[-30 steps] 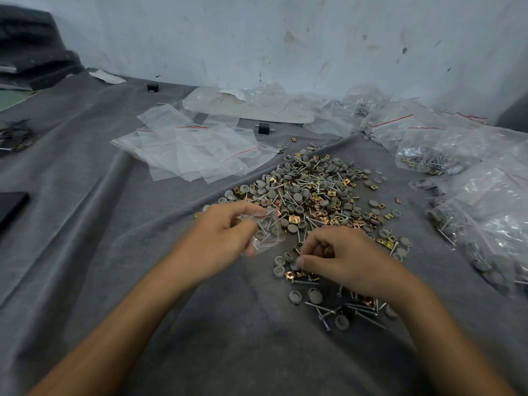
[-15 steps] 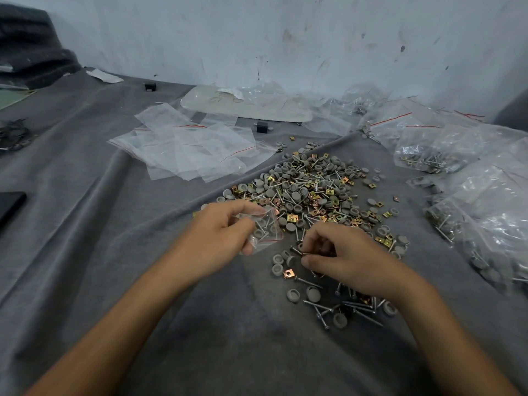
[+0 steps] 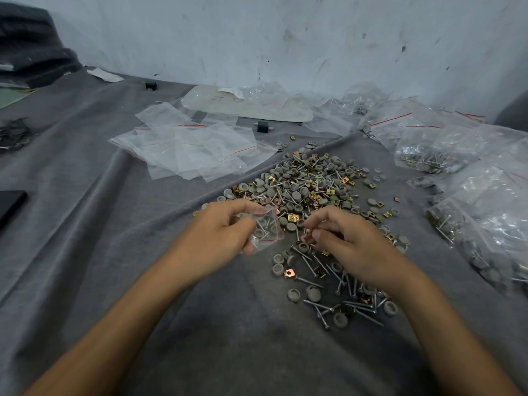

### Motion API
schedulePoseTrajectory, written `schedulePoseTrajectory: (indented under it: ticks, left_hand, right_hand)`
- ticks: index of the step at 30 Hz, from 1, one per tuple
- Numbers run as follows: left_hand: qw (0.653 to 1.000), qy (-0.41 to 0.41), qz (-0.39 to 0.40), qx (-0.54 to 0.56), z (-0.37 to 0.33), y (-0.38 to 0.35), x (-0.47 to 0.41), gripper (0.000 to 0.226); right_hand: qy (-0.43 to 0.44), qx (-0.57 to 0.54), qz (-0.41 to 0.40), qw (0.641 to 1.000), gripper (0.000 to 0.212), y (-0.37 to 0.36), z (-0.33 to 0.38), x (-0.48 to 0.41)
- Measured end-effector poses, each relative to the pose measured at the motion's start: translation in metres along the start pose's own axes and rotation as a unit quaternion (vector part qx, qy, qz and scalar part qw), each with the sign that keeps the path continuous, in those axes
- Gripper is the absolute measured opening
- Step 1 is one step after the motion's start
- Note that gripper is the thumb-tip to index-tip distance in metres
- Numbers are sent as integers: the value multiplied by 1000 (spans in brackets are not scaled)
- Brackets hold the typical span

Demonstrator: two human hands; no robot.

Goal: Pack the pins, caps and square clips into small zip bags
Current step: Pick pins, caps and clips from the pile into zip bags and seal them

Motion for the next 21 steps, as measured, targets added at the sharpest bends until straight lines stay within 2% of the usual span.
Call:
schedulePoseTrajectory:
  ticks: [6, 10, 14, 17, 19, 21]
  left_hand:
    - [1000, 5, -4, -13, -3, 1, 2, 35]
    - [1000, 1, 1, -29, -7, -1, 4, 31]
    - [999, 3, 4, -37, -10, -4, 4, 32]
    - [1000, -1, 2, -24, -11, -5, 4, 29]
    - [1000, -12, 7, -20, -12, -6, 6, 29]
    - [999, -33, 13, -20, -16, -7, 7, 29]
  right_hand:
    - [10, 38, -64, 997, 9, 9, 1, -1]
    - [35, -11, -94, 995, 13, 9, 9, -1]
    - [62, -118, -77, 988, 19, -8, 22, -4]
    - [58, -151, -37, 986, 27, -21, 28, -7]
    - [62, -142, -24, 988, 33, -28, 30, -7]
    - [98, -37, -64, 993, 36, -26, 35, -5]
Point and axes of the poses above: each hand's wrist, its own x-axis away from the middle knuckle, its own y-axis out of the back of the hand, z = x × y, the point moved 7 cm from there along -x, towards the middle knuckle, and after that the axes turned 2 degrees about y, right-handed, at the moved point
